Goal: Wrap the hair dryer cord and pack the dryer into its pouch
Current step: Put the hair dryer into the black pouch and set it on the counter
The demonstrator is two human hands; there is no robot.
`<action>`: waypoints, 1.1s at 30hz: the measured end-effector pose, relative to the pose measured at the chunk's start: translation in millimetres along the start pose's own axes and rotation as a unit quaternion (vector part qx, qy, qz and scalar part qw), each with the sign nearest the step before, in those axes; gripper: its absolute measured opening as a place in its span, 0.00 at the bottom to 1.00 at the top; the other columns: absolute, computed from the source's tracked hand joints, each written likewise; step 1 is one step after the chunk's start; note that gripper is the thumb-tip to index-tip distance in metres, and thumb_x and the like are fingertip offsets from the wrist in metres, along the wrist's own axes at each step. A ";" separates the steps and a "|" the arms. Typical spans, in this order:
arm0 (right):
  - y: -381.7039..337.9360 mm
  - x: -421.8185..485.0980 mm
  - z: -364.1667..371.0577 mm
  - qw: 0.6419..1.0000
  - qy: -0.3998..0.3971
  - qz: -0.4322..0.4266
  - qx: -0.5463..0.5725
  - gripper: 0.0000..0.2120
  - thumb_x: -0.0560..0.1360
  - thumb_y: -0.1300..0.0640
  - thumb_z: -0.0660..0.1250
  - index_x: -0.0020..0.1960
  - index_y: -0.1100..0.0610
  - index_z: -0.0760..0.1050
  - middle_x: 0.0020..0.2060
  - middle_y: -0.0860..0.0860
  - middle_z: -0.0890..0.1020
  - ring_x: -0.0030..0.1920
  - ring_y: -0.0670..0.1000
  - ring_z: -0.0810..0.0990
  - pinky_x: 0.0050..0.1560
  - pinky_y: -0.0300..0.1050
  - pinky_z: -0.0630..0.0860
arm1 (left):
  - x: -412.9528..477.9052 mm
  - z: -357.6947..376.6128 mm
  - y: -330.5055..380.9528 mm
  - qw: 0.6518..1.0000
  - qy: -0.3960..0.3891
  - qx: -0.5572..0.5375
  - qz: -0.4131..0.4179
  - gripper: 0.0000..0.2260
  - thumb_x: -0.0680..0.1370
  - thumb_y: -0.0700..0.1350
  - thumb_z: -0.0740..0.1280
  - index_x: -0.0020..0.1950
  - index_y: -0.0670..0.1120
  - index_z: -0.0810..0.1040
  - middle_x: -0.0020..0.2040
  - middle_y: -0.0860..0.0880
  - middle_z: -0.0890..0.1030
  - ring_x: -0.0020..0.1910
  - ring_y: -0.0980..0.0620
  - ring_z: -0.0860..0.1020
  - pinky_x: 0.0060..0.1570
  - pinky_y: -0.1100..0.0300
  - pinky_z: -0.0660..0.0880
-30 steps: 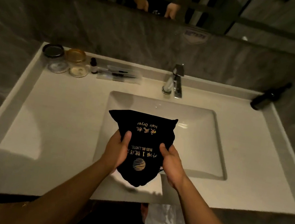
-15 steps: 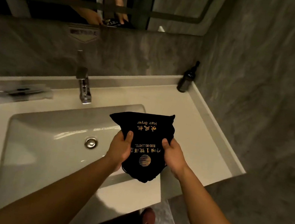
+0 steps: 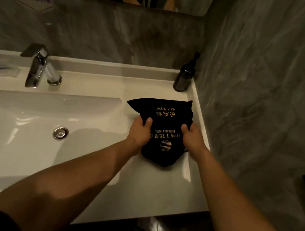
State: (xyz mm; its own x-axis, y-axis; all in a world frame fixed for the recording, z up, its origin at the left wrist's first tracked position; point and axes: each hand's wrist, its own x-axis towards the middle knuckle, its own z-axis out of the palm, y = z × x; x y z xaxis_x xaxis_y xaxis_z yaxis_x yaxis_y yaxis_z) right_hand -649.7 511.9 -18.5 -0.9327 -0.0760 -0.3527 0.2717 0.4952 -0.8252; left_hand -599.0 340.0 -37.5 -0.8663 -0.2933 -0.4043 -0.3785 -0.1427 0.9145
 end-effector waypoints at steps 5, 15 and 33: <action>7.9 34.2 -9.0 0.998 0.023 0.038 -0.041 0.18 0.85 0.60 0.56 0.73 0.63 0.70 0.66 0.62 0.79 0.68 0.62 0.76 0.58 0.42 0.68 | 28.0 25.0 -11.7 0.999 0.016 -0.025 -0.040 0.15 0.83 0.46 0.58 0.68 0.48 0.75 0.60 0.47 0.83 0.59 0.46 0.81 0.64 0.44 0.76; 17.6 55.7 3.7 0.989 0.087 0.050 -0.107 0.16 0.84 0.54 0.58 0.64 0.65 0.73 0.61 0.64 0.81 0.62 0.66 0.79 0.57 0.53 0.75 | 47.9 29.4 -19.5 0.995 0.012 -0.016 -0.101 0.13 0.82 0.45 0.61 0.65 0.50 0.75 0.58 0.47 0.84 0.55 0.44 0.83 0.59 0.44 0.80; 22.3 -16.0 23.8 0.922 0.215 -0.011 -0.322 0.33 0.80 0.42 0.56 0.80 0.55 0.56 0.77 0.54 0.67 0.72 0.59 0.71 0.64 0.61 0.71 | -3.5 -5.6 -28.5 0.879 0.081 0.466 0.065 0.28 0.78 0.61 0.59 0.70 0.41 0.68 0.62 0.38 0.75 0.63 0.37 0.72 0.61 0.43 0.72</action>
State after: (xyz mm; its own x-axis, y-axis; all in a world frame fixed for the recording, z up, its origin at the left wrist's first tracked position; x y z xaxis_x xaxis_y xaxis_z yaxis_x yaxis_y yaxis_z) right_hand -623.1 503.6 -41.7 -0.9817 0.1898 -0.0164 0.1836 0.9196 -0.3472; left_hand -583.4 339.8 -62.2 -0.8924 -0.3920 -0.2235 -0.4484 0.7151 0.5363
